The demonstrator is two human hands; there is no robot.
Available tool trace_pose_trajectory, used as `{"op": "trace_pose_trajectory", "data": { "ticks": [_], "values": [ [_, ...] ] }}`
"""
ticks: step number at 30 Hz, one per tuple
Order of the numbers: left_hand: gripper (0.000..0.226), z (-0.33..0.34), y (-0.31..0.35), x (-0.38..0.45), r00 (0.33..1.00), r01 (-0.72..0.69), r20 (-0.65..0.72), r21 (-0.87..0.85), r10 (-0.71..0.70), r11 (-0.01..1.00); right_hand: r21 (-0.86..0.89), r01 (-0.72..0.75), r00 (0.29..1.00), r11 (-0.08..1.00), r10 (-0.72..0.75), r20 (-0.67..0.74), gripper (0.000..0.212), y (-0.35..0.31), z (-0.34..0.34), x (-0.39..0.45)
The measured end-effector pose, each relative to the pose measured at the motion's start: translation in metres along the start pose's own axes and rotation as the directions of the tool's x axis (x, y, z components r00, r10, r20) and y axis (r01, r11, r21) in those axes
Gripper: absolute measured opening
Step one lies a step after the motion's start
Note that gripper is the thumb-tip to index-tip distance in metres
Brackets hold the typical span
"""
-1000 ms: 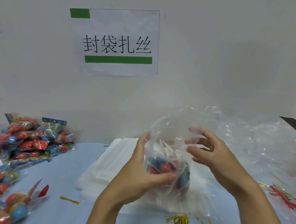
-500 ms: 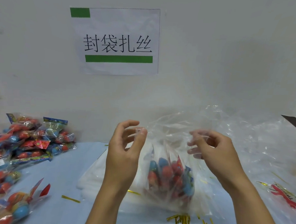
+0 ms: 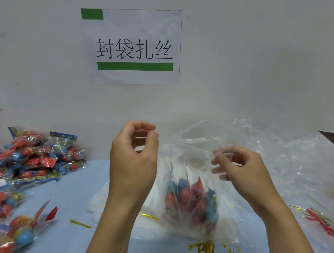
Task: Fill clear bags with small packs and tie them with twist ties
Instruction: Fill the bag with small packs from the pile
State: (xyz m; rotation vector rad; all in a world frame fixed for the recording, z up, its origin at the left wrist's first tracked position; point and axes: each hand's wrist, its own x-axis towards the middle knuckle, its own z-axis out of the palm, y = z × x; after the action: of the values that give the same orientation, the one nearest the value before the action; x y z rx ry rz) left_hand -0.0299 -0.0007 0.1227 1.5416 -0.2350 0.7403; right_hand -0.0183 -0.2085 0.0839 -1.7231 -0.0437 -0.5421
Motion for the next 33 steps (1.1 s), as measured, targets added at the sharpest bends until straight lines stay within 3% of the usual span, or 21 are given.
{"op": "trace_pose_trajectory", "data": {
  "ticks": [1,4,6,8,12,16,21,26,28,33],
  "values": [
    [0.008,0.001,0.003,-0.001,1.0,-0.011,-0.004,0.066,0.012,0.998,0.001,0.003,1.0,1.0,-0.003,0.004,0.008,-0.001,0.0,-0.001],
    [0.044,0.005,0.007,-0.005,0.994,0.03,0.079,0.455,-0.074,0.89,0.004,0.041,0.998,0.999,-0.041,0.044,0.009,-0.006,0.001,-0.002],
    [0.031,0.007,0.009,-0.008,0.99,0.043,0.076,0.621,-0.115,0.782,0.011,0.067,0.995,0.998,-0.067,0.075,0.009,-0.009,0.003,-0.004],
    [0.022,0.007,0.006,-0.007,0.994,0.088,0.008,0.566,-0.113,0.82,0.005,0.072,0.994,0.997,-0.073,0.083,0.01,-0.01,0.003,-0.004],
    [0.02,0.001,0.006,0.004,0.977,0.199,-0.117,0.191,-0.179,0.961,-0.016,0.067,0.997,0.998,-0.066,0.029,0.013,-0.007,0.001,-0.002],
    [0.021,-0.005,0.006,0.008,0.964,0.236,-0.124,-0.008,-0.235,0.972,0.008,0.067,0.998,0.998,-0.067,-0.017,0.017,-0.006,-0.003,-0.001],
    [0.017,-0.012,0.005,0.012,0.98,0.101,-0.172,0.0,-0.099,0.995,0.051,0.026,1.0,0.998,-0.027,0.001,0.009,-0.007,-0.007,-0.001],
    [0.016,-0.017,0.001,0.013,0.998,0.042,0.024,0.26,-0.05,0.965,0.026,0.029,0.998,0.999,-0.03,0.047,0.012,-0.01,-0.007,-0.003],
    [0.011,-0.017,-0.001,0.013,0.999,0.022,0.025,0.291,-0.03,0.956,0.031,0.026,0.998,0.999,-0.027,0.048,0.012,-0.01,-0.007,-0.003],
    [0.011,-0.015,0.001,0.012,0.998,0.036,-0.044,0.005,-0.036,0.999,0.026,0.02,0.997,0.999,-0.022,0.069,0.018,-0.011,-0.01,-0.004]
  ]
}}
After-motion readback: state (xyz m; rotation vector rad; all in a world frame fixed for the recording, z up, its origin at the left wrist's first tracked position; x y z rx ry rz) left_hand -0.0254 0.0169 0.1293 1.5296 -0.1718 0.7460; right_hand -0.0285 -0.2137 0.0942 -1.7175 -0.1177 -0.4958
